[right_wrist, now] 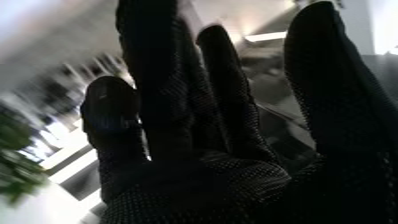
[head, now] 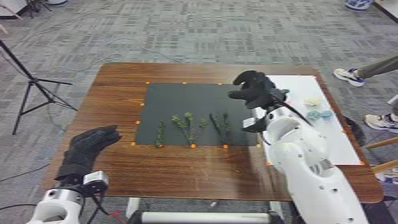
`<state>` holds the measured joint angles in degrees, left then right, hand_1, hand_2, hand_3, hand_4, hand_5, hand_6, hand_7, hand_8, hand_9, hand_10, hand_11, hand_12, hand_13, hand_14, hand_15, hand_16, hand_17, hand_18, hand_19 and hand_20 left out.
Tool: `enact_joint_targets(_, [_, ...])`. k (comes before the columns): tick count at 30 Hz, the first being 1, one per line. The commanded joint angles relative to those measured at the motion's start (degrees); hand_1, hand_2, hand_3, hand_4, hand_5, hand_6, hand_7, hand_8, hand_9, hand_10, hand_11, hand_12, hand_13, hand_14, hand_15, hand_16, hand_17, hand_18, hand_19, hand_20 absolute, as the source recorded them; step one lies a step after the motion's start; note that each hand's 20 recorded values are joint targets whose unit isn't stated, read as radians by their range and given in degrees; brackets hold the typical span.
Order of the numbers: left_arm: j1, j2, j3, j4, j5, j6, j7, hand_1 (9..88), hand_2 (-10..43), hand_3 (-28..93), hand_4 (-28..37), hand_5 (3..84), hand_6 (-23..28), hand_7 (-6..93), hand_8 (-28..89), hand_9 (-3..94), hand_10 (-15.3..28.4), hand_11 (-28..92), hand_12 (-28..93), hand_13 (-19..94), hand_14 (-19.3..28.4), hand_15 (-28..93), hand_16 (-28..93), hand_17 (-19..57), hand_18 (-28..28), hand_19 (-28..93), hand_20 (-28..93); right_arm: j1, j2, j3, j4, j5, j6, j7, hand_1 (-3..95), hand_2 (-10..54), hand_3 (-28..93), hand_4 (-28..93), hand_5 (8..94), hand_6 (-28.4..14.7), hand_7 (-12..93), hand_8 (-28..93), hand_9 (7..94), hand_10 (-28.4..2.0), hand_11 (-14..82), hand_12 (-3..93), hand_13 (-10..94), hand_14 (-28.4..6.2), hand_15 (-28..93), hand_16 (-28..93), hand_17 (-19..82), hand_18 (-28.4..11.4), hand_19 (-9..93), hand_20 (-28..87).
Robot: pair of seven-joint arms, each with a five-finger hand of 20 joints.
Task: Arrange flowers
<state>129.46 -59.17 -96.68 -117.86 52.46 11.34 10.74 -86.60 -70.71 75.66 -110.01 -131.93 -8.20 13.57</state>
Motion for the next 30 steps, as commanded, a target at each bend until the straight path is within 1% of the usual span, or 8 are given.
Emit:
enact_joint_targets(1, [0.73,-0.53,0.10,-0.39,0.11,-0.39,0.34,32.0,-2.6,71,-11.1,55.5,2.7,19.3,-7,54.5,13.6,23,14,45,17.6,25,-1,9.7,11.7,12,22,-3.56,12.44,8.58,-1.81,-3.75,-2.39,-5.85,36.9,-9.5,72,-20,43.4,-3.6,24,-8,51.1,-15.9,16.6,22.5,66,-11.3,46,29,32,-21.8,76,49])
enact_joint_targets(5, [0.58,-0.41,0.10,-0.35,0.05,-0.49,0.25,32.1,-2.7,71,-11.1,55.4,2.8,19.2,-7,54.5,13.6,23,14,45,17.6,25,-1,9.8,11.7,12,22,-8.17,16.31,11.28,-1.28,-5.82,-1.89,-9.06,36.2,-9.5,73,-21,43.2,-3.0,24,-7,50.7,-15.7,15.7,22.2,66,-11.5,46,29,32,-22.0,75,50])
enact_joint_targets(8, [0.81,-0.38,-0.04,-0.47,0.05,-0.43,0.30,32.1,-2.6,71,-11.1,55.4,2.8,19.2,-7,54.5,13.6,23,14,45,17.6,25,-1,9.8,11.7,12,22,-10.14,19.15,11.98,0.06,-9.44,-0.79,-11.68,36.2,-9.5,73,-23,44.3,-0.7,25,-8,51.0,-14.9,15.3,22.1,66,-11.7,47,29,32,-22.4,76,51])
enact_joint_targets(12, [0.89,-0.26,-0.12,-0.49,0.05,-0.53,0.32,32.1,-2.7,71,-11.1,55.4,2.7,19.2,-7,54.5,13.8,23,14,45,17.5,25,-1,9.8,11.7,12,22,-10.55,22.33,11.60,2.22,-9.76,-0.79,-10.86,36.9,-9.5,74,-24,48.3,1.6,25,-10,52.9,-13.8,14.9,21.6,67,-11.0,47,29,32,-22.9,76,53])
enact_joint_targets(14, [0.74,-0.29,-0.06,-0.47,0.10,-0.43,0.32,32.1,-2.7,71,-11.1,55.4,2.7,19.2,-7,54.5,13.7,23,14,45,17.6,25,-1,9.8,11.7,12,22,-10.51,22.90,11.19,3.52,-8.40,-0.10,-9.69,36.9,-9.5,74,-24,49.3,1.5,25,-10,53.8,-14.0,15.0,21.4,68,-10.8,47,29,33,-22.8,77,53])
enact_joint_targets(22, [0.71,-0.35,0.21,-0.41,0.06,-0.44,0.48,32.0,-2.7,71,-11.1,55.4,2.7,19.2,-7,54.6,13.8,23,14,45,17.6,25,-1,9.7,11.7,12,22,-8.33,22.52,10.41,8.83,-12.10,-0.23,-11.13,37.0,-9.5,73,-25,49.5,0.5,26,-10,54.7,-14.5,15.4,21.1,70,-10.4,48,29,34,-22.8,78,54])
enact_joint_targets(24, [0.50,-0.34,0.18,-0.35,0.12,-0.66,0.21,32.0,-2.7,71,-11.1,55.4,2.7,19.2,-7,54.6,13.8,23,14,45,17.7,25,-1,9.7,11.7,12,22,-8.04,22.38,10.33,9.50,-12.49,-0.61,-11.26,36.9,-9.5,73,-25,49.3,0.4,26,-10,54.4,-14.6,15.4,21.2,70,-10.4,48,29,34,-22.8,78,54])
enact_joint_targets(30, [0.21,-0.50,0.41,-0.18,0.19,-0.82,0.42,32.0,-2.7,71,-11.1,55.4,2.8,19.1,-7,54.5,13.7,23,14,45,17.6,25,-1,9.7,11.7,12,22,-7.02,21.88,9.62,11.81,-13.22,-0.81,-13.01,37.1,-9.5,74,-24,49.0,0.3,26,-10,54.4,-13.9,15.8,21.2,70,-10.2,49,30,34,-22.8,78,54])
